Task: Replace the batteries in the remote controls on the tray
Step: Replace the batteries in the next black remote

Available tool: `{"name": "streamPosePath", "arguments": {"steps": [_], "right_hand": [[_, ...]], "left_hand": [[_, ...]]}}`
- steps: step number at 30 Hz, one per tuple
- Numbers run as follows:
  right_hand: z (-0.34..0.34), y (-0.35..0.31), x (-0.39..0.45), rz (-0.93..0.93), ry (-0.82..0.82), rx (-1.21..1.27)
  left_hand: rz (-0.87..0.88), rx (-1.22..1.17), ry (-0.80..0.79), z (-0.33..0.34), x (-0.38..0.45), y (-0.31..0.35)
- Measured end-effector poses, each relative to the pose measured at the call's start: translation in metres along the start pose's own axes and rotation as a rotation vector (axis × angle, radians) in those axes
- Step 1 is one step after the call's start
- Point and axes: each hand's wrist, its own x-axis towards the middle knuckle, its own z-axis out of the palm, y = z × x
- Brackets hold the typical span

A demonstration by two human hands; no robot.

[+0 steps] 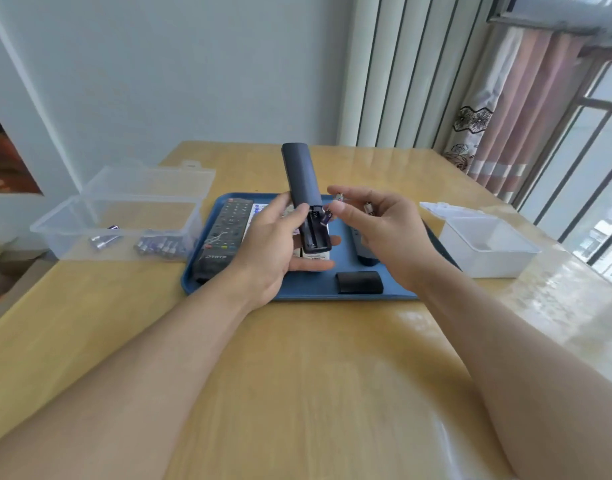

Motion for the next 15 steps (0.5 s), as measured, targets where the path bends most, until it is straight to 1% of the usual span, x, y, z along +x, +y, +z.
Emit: {"name": "streamPosePath", "arguments": {"steps": [4,7,9,15], "right_hand": [[0.008,0.000,-0.003,-0.062,-0.023,-0.105],[0.011,0.004,-0.001,-0.142,-0.042,-0.185],[0.012,0.005,-0.001,-0.162,-0.032,-0.235],[0.011,0.005,0.001,-0.214,-0.027,-0.273]], "left_hand": [[-0.017,-0.018,-0.040,-0.002,-0.002,0.002],[-0.062,-0.082,-0.030,-0.003,-0.001,0.003],[-0.092,-0.129,-0.020,-0.004,0.000,0.003],[-0.089,-0.085,-0.075,-0.003,-0.001,0.005]]}}
